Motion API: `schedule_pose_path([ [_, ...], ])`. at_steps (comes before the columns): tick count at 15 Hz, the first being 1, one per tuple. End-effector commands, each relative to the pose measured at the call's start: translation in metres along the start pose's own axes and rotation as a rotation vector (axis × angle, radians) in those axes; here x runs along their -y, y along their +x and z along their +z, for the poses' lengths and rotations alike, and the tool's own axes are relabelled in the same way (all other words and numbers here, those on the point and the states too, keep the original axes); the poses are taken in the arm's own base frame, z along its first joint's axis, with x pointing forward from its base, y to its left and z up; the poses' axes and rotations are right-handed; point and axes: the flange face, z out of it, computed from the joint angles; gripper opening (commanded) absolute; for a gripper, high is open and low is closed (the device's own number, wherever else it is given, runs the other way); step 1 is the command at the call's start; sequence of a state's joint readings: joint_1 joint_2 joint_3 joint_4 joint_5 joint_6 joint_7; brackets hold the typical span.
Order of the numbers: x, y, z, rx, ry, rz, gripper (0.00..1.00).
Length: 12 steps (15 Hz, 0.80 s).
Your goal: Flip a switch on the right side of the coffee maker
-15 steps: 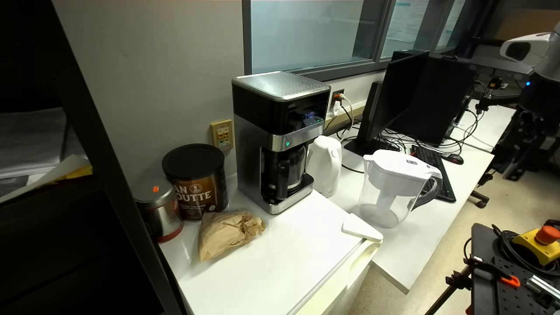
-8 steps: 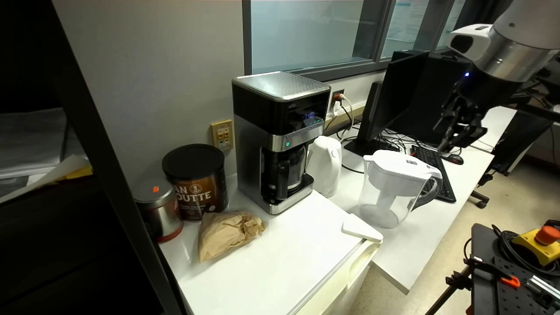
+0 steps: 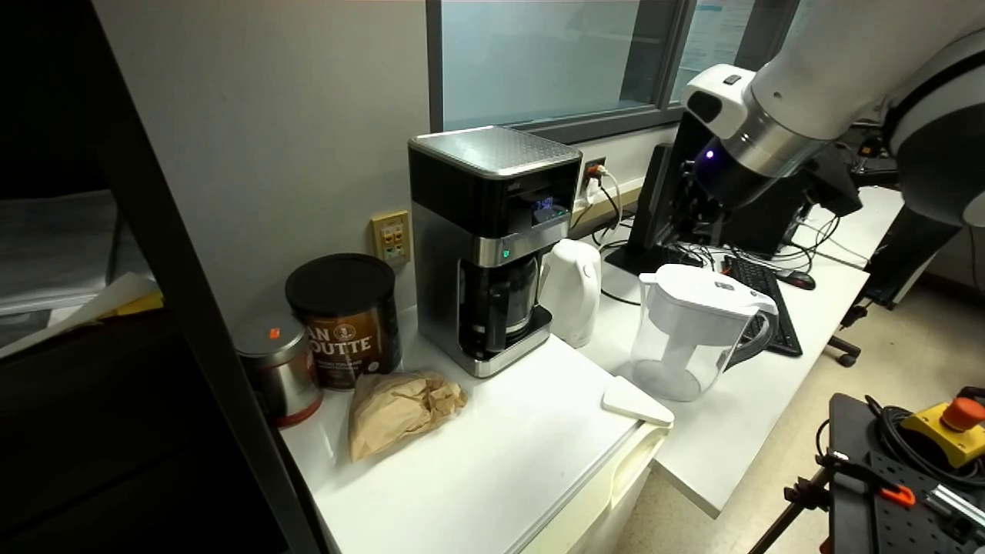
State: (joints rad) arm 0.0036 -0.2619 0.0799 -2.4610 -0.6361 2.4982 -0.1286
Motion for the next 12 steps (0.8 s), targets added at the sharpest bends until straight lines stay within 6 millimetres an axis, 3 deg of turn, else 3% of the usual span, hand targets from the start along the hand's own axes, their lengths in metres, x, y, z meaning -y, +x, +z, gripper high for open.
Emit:
schedule_pose_path([
  [1, -0.007, 0.036, 0.019, -0.073, -0.060, -0.066, 0.01],
  [12, -0.024, 0.099, 0.069, -0.163, -0.197, -0.105, 0.02],
])
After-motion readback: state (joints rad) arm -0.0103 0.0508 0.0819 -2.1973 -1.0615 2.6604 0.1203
